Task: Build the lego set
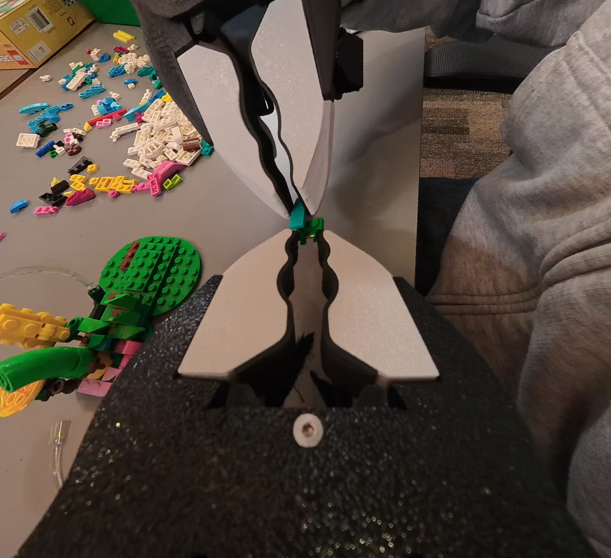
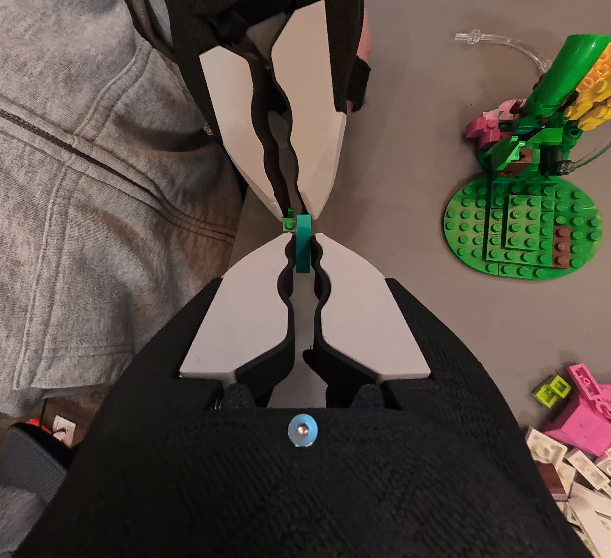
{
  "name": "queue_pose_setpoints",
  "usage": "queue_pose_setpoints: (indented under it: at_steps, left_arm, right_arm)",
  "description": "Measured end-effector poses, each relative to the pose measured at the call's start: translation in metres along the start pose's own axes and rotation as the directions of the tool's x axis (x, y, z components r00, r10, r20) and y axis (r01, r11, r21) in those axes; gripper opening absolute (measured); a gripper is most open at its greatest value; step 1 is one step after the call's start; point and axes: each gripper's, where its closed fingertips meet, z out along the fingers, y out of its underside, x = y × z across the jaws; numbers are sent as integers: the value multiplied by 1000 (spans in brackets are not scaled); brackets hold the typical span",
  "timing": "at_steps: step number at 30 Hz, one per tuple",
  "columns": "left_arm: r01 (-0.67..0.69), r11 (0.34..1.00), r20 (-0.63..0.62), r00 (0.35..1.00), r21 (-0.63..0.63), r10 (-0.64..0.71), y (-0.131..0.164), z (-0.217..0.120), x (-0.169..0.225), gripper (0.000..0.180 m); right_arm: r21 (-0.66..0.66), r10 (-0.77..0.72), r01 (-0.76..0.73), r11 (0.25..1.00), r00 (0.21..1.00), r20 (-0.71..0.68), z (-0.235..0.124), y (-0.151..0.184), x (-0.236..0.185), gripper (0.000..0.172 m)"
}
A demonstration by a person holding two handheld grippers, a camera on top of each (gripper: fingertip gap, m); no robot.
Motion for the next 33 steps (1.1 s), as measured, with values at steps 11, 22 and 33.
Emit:
queue_pose_setpoints:
  at_steps: [11, 22, 33]
  left_arm:
    - [3, 1000, 0, 1000, -2, -3, 1, 0, 0, 12]
    - [56, 996, 9, 998, -67, -55, 13, 3, -5, 12]
    - [91, 994, 13, 996, -60, -90, 14, 2, -8, 12]
  right_arm:
    - [-15, -30, 30, 999, 999, -17, 1, 0, 1, 6]
    - [54, 158, -157, 986, 987, -11, 5, 4, 13, 6]
    - [164, 478, -515, 841, 851, 218, -12, 8, 26, 6]
